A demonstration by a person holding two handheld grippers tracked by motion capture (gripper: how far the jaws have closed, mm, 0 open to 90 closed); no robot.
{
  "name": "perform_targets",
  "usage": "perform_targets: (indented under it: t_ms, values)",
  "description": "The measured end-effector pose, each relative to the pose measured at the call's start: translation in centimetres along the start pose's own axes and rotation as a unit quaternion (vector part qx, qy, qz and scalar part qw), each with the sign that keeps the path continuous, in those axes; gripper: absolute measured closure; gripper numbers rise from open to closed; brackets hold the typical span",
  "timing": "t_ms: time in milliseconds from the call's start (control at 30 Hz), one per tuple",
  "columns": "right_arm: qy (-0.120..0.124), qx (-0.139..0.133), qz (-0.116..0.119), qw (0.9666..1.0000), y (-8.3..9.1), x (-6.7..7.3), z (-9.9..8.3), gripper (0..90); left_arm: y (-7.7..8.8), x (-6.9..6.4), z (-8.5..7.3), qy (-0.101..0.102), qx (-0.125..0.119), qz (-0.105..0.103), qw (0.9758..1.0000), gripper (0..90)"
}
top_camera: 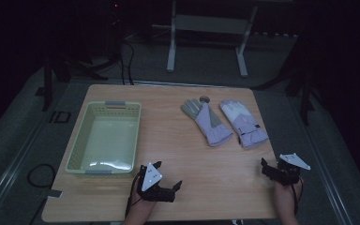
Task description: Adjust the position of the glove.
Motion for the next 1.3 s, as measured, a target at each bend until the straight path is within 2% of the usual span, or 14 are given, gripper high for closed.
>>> perform_targets:
  t_ms: [133,300,467,533,700,767,833,933,1033,1133,1167,1200,1233,1300]
  values:
    - [0.0,0.002,0.006,1.0,0.1,0.2,-0.2,14.0,0.0,0.0,0.0,0.0,0.0,0.001,1.0,0.0]
    - [-0.013,-0.006,0.039,0.9991,0.6,0.7,-0.4,13.3,-0.1,-0.1,0.0,-0.006,0.005,0.005,1.0,0.0]
    - [0.002,0.006,0.055,0.9985,1.2,1.6,0.2,12.9,0.0,-0.1,0.0,-0.006,0.003,0.003,1.0,0.0]
    - [0.019,0.006,0.06,0.998,1.6,2.1,0.7,12.8,-0.1,-0.1,0.0,-0.005,0.003,0.004,1.0,0.0]
    - [0.032,0.005,0.074,0.9967,2.4,2.8,2.3,12.1,0.0,-0.1,0.0,-0.004,0.002,0.002,1.0,0.0]
    - [0.036,-0.003,0.07,0.9969,2.9,2.7,3.2,11.9,0.0,-0.1,0.0,-0.004,0.001,0.002,1.0,0.0]
    - [0.031,-0.012,0.06,0.9977,3.5,2.4,4.1,12.0,0.0,-0.1,0.0,-0.006,0.001,0.002,1.0,0.0]
    - [0.012,-0.02,0.088,0.9959,4.5,2.2,5.6,15.0,-0.1,-0.2,0.0,-0.007,0.003,0.0,1.0,0.0]
    - [0.013,-0.019,0.072,0.9972,5.0,1.8,6.9,14.9,-0.1,-0.2,0.0,-0.009,0.003,0.0,1.0,0.0]
    - [-0.005,-0.013,0.076,0.997,5.2,1.7,7.9,14.9,-0.1,-0.2,0.0,-0.008,0.003,0.0,1.0,0.0]
    - [-0.01,-0.013,0.087,0.9961,5.4,1.8,8.2,14.8,-0.1,-0.2,0.0,-0.007,0.004,-0.001,1.0,0.0]
    - [-0.017,-0.022,0.112,0.9933,5.8,2.1,9.1,13.4,-0.1,-0.2,0.0,-0.007,0.003,-0.001,1.0,0.0]
    - [-0.004,-0.029,0.114,0.9931,6.1,2.3,9.6,13.4,-0.1,-0.2,0.0,-0.007,0.003,-0.001,1.0,0.0]
    - [0.019,-0.038,0.1,0.9941,6.5,2.6,10.6,13.5,-0.1,-0.2,0.0,-0.005,0.003,-0.001,1.0,0.0]
Point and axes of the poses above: each handheld gripper's, and its own axes: y roughly backward along the jaws, z roughly out of its top, x roughly to its left, the point moved 10 cm from there along -y, roughly forward along the jaws, and after that the axes turned 13 degrees about x, right-handed, at the moved point
